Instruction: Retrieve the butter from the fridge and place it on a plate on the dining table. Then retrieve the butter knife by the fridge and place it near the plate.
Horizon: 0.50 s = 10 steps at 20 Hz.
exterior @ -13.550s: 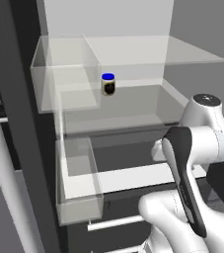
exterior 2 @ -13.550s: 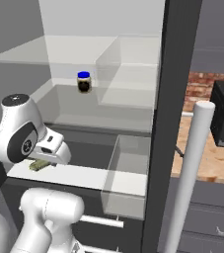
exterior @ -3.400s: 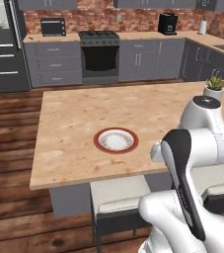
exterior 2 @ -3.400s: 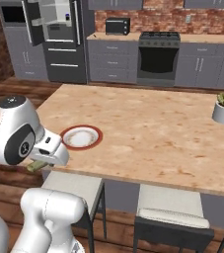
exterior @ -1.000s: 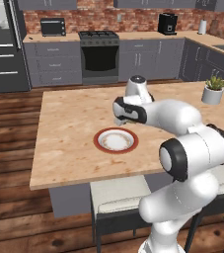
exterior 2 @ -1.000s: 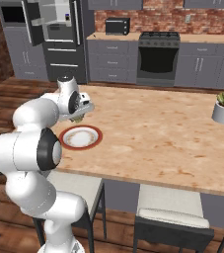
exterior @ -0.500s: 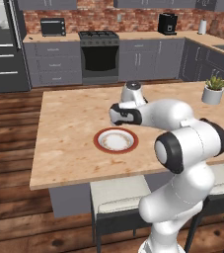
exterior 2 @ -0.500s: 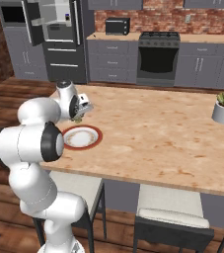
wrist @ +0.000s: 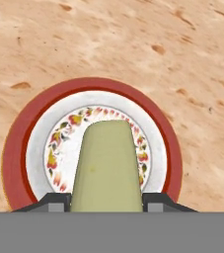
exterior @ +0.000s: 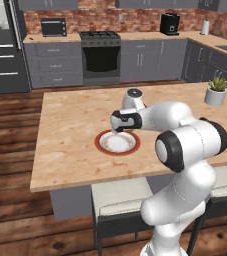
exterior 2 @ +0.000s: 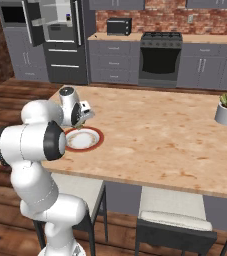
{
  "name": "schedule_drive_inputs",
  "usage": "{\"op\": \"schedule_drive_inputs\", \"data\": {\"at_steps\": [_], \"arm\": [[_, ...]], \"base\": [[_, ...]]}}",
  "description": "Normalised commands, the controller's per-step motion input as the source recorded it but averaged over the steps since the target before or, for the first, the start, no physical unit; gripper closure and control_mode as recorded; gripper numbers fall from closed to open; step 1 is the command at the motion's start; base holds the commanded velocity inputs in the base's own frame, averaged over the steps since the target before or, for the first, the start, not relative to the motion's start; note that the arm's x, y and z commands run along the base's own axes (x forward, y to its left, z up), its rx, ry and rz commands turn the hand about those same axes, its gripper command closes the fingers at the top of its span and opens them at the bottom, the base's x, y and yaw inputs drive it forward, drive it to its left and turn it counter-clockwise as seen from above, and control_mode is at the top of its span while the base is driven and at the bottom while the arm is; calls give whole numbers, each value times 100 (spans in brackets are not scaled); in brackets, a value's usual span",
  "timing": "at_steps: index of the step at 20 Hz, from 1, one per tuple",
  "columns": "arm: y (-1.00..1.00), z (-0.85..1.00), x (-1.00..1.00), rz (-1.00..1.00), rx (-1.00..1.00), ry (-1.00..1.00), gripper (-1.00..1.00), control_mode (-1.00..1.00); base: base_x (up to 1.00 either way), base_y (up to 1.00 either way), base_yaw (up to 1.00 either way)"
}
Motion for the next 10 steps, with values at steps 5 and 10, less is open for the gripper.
{"op": "schedule_drive_inputs", "data": {"at_steps": [5,10], "arm": [[0,-33,0,0,0,0,100,-100],[0,-29,0,0,0,0,100,-100]], "base": [[0,0,0],[0,0,0]]}}
